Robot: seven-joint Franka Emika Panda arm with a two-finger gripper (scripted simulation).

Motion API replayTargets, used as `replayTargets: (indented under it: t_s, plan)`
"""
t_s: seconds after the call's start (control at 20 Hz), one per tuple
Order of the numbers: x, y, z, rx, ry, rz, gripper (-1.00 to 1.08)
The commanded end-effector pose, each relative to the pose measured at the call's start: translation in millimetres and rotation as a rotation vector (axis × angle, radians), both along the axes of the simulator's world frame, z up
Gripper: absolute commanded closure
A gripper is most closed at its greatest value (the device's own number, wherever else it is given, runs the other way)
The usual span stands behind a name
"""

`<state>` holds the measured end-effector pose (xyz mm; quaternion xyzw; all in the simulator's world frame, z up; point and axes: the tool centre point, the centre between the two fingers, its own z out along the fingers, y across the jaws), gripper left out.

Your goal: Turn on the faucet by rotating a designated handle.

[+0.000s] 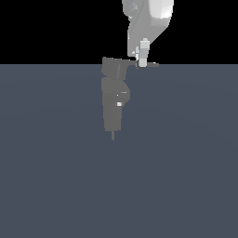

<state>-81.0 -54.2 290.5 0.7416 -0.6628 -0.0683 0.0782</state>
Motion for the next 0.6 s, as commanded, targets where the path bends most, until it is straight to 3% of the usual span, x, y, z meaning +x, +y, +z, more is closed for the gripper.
replayTargets:
  t_s: [0.0, 0.55]
  plan:
    - [7.8, -6.5, -1.0, -0.001, -0.006, -0.002, 1.08]
    - [28.9, -29.5, -3.6, -0.001, -0.009, -0.010, 1.08]
